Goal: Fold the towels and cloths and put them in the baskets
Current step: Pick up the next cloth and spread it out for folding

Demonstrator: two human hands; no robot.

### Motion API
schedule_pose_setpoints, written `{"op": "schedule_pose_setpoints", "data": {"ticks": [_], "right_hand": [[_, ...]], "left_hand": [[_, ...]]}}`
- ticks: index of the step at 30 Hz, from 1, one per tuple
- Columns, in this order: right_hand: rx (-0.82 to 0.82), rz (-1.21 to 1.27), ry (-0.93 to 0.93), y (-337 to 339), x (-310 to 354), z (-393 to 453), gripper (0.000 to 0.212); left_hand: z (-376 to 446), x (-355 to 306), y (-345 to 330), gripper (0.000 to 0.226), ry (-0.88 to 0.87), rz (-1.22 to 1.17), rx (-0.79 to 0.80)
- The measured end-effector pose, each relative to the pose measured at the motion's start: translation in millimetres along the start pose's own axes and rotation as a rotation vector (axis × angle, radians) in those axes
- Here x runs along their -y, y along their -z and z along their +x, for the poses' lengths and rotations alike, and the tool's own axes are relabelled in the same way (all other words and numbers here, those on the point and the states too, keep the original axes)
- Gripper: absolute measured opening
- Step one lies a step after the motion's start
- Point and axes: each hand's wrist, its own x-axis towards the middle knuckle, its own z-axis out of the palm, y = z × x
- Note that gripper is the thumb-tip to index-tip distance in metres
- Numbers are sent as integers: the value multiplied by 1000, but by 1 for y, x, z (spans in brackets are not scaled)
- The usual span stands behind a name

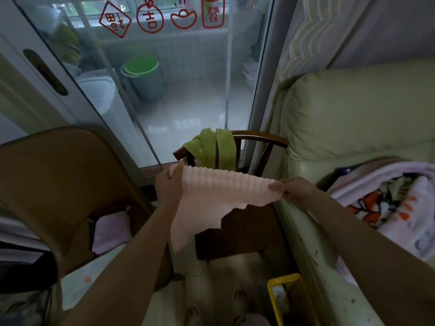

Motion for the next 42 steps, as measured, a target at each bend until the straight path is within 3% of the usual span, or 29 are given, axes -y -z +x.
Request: {"op": "schedule_pose_setpoints", "data": {"ticks": [8, 13, 16, 19, 22, 28, 31, 35, 38, 42], "right_hand": [[-139, 82, 118, -2, 8, 29, 45], [-78, 53, 170, -1, 27, 37, 13], [-26, 61, 225, 7, 31, 47, 23], [-39, -64, 150, 14, 28, 62, 37], [87, -131, 24, 20, 29, 60, 54], [382, -239, 0, 45, 18, 67, 26], [276, -137, 66, 43, 9, 82, 29], [24, -107, 155, 24, 7, 97, 50], [-161, -182, 240, 9, 14, 100, 32], [-252, -176, 357, -2, 41, 102, 14]], "left_hand": [[15, 6, -25, 32, 111, 7, 33], [26, 0, -40, 30, 102, -1, 27], [29, -3, -49, 30, 85, 35, 32], [30, -3, -59, 33, 87, 45, 58], [30, 0, -66, 30, 100, 46, 74], [35, 13, -69, 24, 109, 93, 67], [32, 17, -73, 30, 119, 136, 62], [27, 17, -78, 27, 130, 172, 52], [29, 16, -78, 28, 138, 166, 60], [41, 1, -73, 38, 101, 114, 40]]}}
